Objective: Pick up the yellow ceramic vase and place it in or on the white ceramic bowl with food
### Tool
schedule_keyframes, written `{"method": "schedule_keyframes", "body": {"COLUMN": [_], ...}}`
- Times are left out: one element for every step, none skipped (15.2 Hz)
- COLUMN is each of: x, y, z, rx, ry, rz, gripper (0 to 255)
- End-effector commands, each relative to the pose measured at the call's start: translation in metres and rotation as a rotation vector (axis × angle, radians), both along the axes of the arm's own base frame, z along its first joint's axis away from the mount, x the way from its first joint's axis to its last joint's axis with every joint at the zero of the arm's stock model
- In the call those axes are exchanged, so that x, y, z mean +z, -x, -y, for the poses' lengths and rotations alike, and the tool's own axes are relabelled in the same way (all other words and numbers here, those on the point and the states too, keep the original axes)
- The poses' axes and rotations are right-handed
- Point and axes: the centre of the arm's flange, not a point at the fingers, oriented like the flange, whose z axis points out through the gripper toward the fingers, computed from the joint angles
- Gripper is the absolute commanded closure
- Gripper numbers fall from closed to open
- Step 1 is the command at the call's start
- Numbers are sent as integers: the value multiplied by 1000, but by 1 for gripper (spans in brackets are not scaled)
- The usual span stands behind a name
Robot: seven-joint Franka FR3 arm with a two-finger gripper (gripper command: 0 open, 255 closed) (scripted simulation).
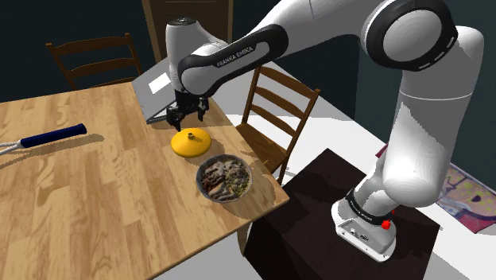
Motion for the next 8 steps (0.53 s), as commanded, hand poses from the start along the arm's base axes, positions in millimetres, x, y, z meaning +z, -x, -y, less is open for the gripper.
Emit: {"method": "schedule_keyframes", "body": {"x": [-9, -15, -20, -25, -30, -39, -39, -39], "y": [-4, -4, -4, -5, -5, -5, -5, -5], "z": [-3, -3, -3, -3, -3, -3, -3, -3], "rx": [0, 0, 0, 0, 0, 0, 0, 0], "ry": [1, 1, 1, 1, 1, 1, 1, 1], "rz": [0, 0, 0, 0, 0, 0, 0, 0], "gripper": [0, 0, 0, 0, 0, 0, 0, 0]}}
